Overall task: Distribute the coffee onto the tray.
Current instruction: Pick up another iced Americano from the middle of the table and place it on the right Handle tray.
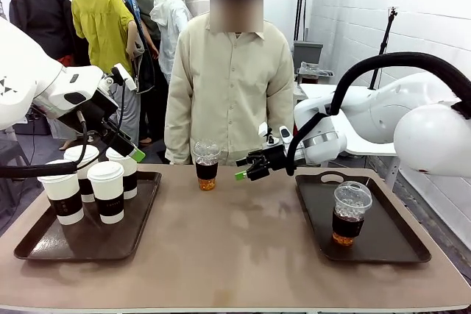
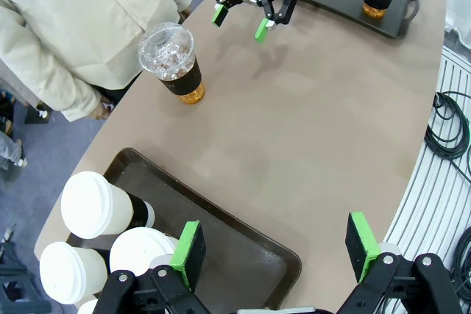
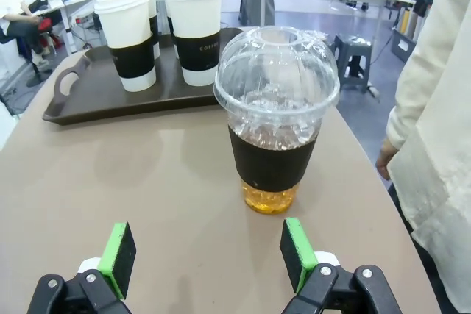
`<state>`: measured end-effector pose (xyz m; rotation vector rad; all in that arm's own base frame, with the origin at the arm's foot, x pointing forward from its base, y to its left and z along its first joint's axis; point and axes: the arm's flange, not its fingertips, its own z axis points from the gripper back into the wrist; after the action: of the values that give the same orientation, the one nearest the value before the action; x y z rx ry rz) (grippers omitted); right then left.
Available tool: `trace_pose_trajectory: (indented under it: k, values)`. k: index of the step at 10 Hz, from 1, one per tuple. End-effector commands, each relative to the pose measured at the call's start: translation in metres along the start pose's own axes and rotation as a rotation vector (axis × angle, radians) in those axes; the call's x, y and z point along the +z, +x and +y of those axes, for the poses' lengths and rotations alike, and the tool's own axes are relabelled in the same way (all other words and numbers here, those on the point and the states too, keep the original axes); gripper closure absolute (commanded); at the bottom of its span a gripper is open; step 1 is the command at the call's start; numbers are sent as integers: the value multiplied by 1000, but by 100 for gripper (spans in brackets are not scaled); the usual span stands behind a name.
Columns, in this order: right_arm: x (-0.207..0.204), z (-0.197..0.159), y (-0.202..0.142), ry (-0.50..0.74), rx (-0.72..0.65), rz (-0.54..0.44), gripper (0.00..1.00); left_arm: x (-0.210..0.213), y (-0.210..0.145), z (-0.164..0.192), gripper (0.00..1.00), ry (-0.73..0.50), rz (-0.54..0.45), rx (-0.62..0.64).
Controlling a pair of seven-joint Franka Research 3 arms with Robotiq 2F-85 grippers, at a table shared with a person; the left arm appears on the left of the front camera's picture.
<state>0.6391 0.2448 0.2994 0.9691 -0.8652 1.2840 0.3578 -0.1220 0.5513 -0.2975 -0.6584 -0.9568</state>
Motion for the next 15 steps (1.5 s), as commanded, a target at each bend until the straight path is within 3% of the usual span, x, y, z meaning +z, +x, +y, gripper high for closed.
trace_pose_trajectory:
  k: [1,15]
  values:
    - [-17,-16,6,-28,-27,-27,0,1,0,3,0,-2,8,-6]
    - [-69,-36,-2,-77,-79,-120,0,1,0,3,0,-2,8,-6]
